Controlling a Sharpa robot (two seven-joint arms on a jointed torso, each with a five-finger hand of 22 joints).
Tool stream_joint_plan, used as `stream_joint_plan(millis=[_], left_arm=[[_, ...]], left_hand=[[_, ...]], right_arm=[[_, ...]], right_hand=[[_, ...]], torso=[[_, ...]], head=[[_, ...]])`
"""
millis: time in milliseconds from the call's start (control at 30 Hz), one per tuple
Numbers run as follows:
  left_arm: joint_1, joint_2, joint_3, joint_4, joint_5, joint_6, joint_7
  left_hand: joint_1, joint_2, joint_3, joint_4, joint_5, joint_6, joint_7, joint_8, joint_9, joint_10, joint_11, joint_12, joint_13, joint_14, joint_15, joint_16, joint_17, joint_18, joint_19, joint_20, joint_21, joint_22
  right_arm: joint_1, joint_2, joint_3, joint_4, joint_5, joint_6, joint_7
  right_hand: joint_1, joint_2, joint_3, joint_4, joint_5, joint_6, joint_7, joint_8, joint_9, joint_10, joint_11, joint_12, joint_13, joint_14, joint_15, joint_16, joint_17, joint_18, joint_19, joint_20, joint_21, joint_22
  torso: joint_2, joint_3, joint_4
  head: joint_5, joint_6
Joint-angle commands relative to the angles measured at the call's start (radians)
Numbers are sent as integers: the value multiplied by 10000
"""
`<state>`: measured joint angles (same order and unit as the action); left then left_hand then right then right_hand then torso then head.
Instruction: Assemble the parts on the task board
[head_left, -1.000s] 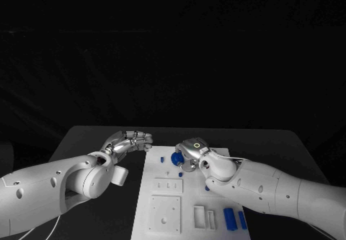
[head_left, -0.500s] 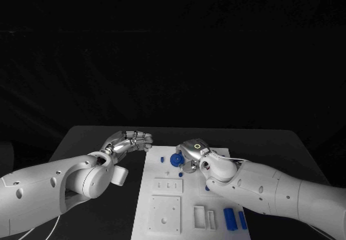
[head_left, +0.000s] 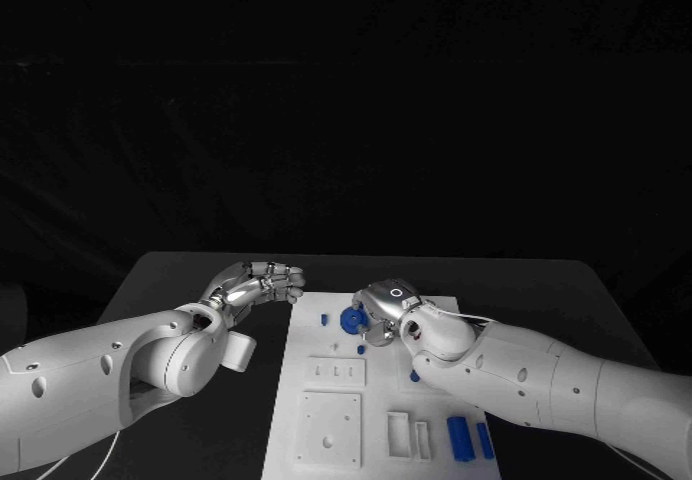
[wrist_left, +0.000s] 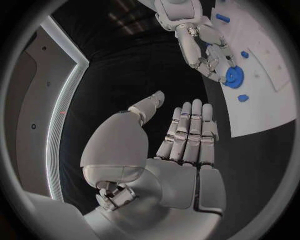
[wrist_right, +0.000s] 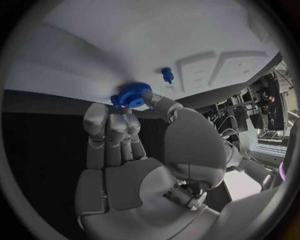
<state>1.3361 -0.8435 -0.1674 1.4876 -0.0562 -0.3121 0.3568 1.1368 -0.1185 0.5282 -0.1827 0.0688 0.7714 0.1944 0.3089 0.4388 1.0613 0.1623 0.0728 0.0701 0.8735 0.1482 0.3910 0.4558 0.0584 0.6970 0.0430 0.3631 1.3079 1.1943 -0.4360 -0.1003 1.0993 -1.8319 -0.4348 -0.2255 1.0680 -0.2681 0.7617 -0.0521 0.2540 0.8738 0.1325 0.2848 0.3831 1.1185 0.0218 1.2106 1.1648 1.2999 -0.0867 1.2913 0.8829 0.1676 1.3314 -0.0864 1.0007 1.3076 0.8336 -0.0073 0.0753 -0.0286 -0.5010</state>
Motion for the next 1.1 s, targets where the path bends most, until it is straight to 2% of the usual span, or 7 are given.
stream_joint_plan(millis=[33, 167, 200, 600, 633, 800, 1100], left_arm=[[15, 24, 9, 7, -33, 131, 67], [15, 26, 9, 8, -33, 126, 52], [15, 27, 9, 6, -33, 129, 48], [14, 46, 9, -29, -33, 140, 47], [14, 48, 9, -30, -33, 139, 48], [14, 61, 8, -40, -33, 147, 49], [14, 39, 8, -37, -33, 139, 52]], left_hand=[[-97, 3, 7, -30, -47, 6, 24, -34, -14, 11, 80, -55, -14, 37, 1, -40, 13, 96, 51, 45, -46, 156], [-101, 4, 8, -29, -47, 5, 25, -36, -15, 11, 81, -55, -14, 37, 1, -40, 13, 96, 51, 45, -45, 156], [-101, 5, 8, -29, -47, 4, 26, -36, -15, 10, 81, -55, -14, 37, 1, -40, 13, 96, 51, 45, -45, 156], [-101, 7, 14, -34, -44, 1, 27, -39, -17, 8, 82, -55, -14, 38, 1, -42, 14, 98, 52, 45, -45, 157], [-102, 8, 15, -34, -44, 0, 27, -39, -17, 8, 82, -55, -14, 38, 1, -42, 14, 98, 52, 45, -45, 157], [-103, 11, 17, -35, -44, 0, 28, -39, -17, 8, 82, -55, -14, 39, 1, -43, 15, 99, 52, 45, -45, 157], [-101, 14, 23, -41, -43, 2, 27, -38, -18, 8, 81, -54, -13, 40, 1, -44, 16, 101, 52, 45, -45, 158]], right_arm=[[-16, 31, -13, -54, 697, 701, 392], [-15, 54, -11, -139, 846, 1024, 381], [-15, 58, -10, -150, 846, 1061, 365], [-15, 19, 0, -92, 877, 1117, 345], [-15, 17, 1, -91, 877, 1125, 338], [-14, 5, 2, -138, 881, 1269, 309], [-14, -198, 3, 63, 905, 1293, 259]], right_hand=[[8, 285, 571, 60, 576, -120, 21, -91, -49, -111, 8, -20, 20, 9, 2, -34, 36, 942, -17, 18, -8, 109], [-299, 728, 999, -486, 1910, -338, -6, -150, -54, -96, -34, 48, 92, -4, -40, -8, 117, 942, -39, 12, 116, 197], [-446, 813, 1032, -656, 2076, -371, -13, -146, -45, -84, -34, 66, 111, -3, -42, -6, 137, 942, -35, 13, 146, 200], [-916, 984, 1148, -1232, 3078, -580, 17, -149, -7, -51, -5, 95, 144, 23, -18, -18, 224, 942, -1, -24, 205, 164], [-933, 1053, 1187, -1336, 3351, -632, 10, -160, -5, -46, -13, 100, 151, 24, -21, -22, 235, 942, 1, -28, 212, 164], [-926, 1359, 1429, -1657, 3873, -742, -6, -166, 12, -62, -26, 85, 143, 27, -37, -40, 269, 942, -12, -30, 215, 157], [-965, 1555, 1742, -1863, 4066, -721, 4, -107, 53, -9, -18, 124, 185, 40, -31, -51, 307, 942, 1, -18, 236, 158]], torso=[[-3, -5, 9], [-2, -4, 7], [0, -5, 9], [1, -5, 1], [-1, -5, 1], [-5, -7, 8], [-3, 0, -12]], head=[[-15, -6], [-14, -10], [-13, -14], [5, -32], [4, -37], [3, -41], [18, -42]])
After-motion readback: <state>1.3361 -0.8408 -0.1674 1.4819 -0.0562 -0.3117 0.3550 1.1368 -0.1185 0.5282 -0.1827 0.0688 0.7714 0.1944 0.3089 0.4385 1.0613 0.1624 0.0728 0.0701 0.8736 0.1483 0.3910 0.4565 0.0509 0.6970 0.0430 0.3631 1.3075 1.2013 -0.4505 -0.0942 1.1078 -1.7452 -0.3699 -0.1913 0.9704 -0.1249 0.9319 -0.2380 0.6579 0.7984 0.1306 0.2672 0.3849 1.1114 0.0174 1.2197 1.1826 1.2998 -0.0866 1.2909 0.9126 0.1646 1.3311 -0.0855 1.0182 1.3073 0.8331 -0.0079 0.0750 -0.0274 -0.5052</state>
